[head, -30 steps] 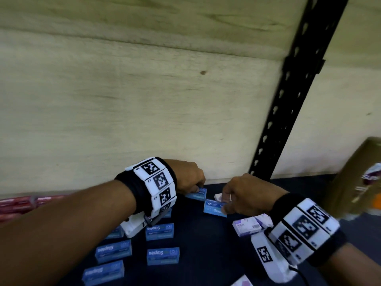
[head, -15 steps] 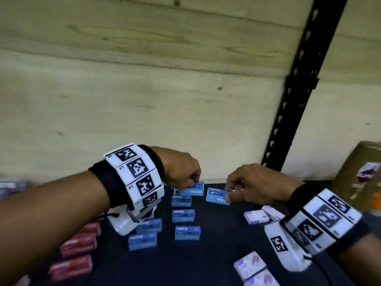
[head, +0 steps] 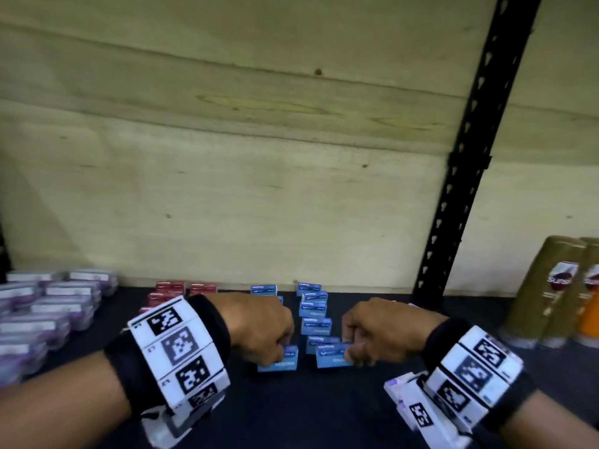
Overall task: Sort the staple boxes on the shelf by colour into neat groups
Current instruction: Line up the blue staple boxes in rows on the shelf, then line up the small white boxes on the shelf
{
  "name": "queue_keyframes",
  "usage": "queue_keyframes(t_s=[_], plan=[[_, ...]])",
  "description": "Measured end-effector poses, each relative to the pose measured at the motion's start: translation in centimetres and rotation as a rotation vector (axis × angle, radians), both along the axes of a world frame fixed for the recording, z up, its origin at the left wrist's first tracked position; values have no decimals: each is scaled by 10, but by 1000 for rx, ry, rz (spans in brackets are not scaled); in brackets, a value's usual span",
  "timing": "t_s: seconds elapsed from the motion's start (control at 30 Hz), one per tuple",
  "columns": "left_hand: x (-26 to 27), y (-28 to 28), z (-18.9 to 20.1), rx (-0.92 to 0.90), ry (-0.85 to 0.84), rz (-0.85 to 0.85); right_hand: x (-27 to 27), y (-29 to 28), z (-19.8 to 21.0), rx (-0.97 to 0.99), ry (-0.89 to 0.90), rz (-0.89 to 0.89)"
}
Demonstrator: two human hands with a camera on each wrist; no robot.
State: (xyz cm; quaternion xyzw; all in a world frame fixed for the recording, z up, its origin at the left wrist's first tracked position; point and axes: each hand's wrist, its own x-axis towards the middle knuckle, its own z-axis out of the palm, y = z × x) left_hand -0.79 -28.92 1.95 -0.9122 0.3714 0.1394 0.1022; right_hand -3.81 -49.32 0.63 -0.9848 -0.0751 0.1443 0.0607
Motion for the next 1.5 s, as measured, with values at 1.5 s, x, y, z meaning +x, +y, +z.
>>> queue_keyframes(t_s=[1.5], plan=[[-29, 27, -44, -90, -27, 227, -21, 7, -28, -22, -14, -65]])
